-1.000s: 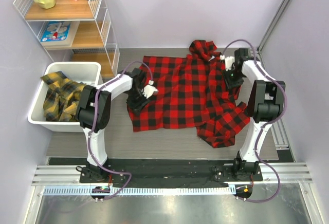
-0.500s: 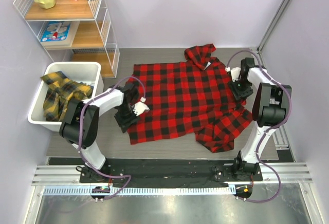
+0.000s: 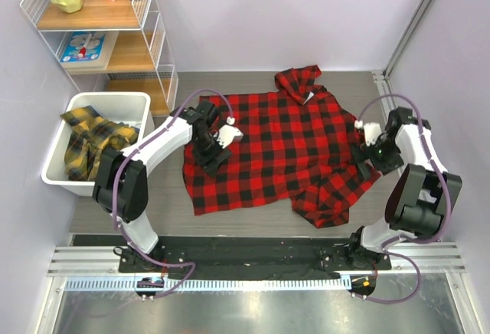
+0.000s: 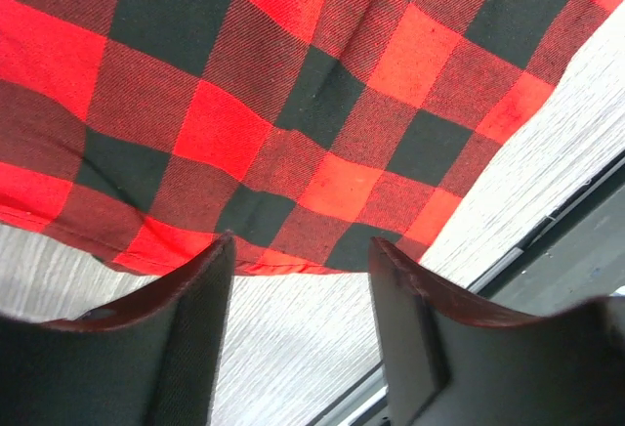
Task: Fold and stack the long sleeve shirts
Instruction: Flatten the shirt out
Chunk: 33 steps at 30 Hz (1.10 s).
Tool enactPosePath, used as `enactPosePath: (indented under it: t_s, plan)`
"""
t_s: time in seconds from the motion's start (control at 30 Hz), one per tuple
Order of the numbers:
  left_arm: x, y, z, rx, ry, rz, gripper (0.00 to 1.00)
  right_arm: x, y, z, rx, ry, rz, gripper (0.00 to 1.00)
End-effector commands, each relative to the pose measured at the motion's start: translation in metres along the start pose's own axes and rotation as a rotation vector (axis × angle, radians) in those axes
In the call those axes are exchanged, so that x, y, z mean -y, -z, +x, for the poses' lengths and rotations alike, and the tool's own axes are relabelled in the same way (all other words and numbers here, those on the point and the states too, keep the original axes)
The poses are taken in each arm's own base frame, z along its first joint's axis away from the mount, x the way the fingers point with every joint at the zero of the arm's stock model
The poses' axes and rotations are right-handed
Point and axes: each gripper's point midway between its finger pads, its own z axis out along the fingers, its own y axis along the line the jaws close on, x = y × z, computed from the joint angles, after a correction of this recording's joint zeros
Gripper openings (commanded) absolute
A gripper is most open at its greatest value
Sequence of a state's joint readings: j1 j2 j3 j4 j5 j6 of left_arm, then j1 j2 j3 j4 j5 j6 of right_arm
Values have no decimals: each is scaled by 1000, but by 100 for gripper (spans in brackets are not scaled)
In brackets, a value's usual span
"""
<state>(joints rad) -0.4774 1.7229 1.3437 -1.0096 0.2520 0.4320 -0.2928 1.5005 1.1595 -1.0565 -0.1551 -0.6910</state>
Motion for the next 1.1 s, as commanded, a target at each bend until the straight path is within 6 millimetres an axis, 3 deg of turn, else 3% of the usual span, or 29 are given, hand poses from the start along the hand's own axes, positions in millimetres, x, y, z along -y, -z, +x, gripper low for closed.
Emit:
enactPosePath:
  t_s: [0.0, 0.2, 0.3, 0.4, 0.43, 0.47, 0.53, 0.57, 0.63, 0.8, 0.87, 0.97, 1.03, 1.07]
  plan:
    - [5, 2, -5, 24, 35, 36, 62, -7, -32, 22, -71, -15, -68, 100]
    - [7, 5, 5, 16, 38, 14, 63, 18, -74, 18, -79, -76, -3, 100]
    - [6, 6, 11, 12, 34, -11, 63, 16, -95, 26, -124, -83, -32, 96]
    - [4, 7, 17, -2, 37, -33, 63, 5, -100, 31, -133, -76, -91, 62]
    - [4, 9, 18, 0, 36, -38, 63, 2, -98, 30, -123, -72, -103, 38]
    - [3, 9, 18, 2, 36, -44, 63, -8, -92, 31, -117, -50, -150, 29]
    - [4, 10, 22, -2, 41, -49, 62, -15, -71, 24, -63, -15, -161, 4]
    - [4, 11, 23, -1, 47, -50, 62, -26, -58, 30, -72, -6, -195, 1]
    - [6, 12, 24, 2, 53, -48, 62, -34, -23, 17, 39, 75, -185, 1]
    - [10, 17, 27, 12, 67, -38, 62, -74, 54, 19, 188, 261, -213, 1]
    - [11, 20, 28, 20, 67, -32, 61, -102, 79, 22, 280, 371, -265, 1]
    - [8, 27, 30, 34, 80, -30, 61, -148, 117, 2, 481, 510, -344, 1]
    - [6, 37, 29, 54, 84, -22, 61, -186, 134, -14, 578, 630, -419, 1]
    - [6, 41, 28, 63, 89, -23, 61, -202, 152, -36, 695, 596, -433, 1]
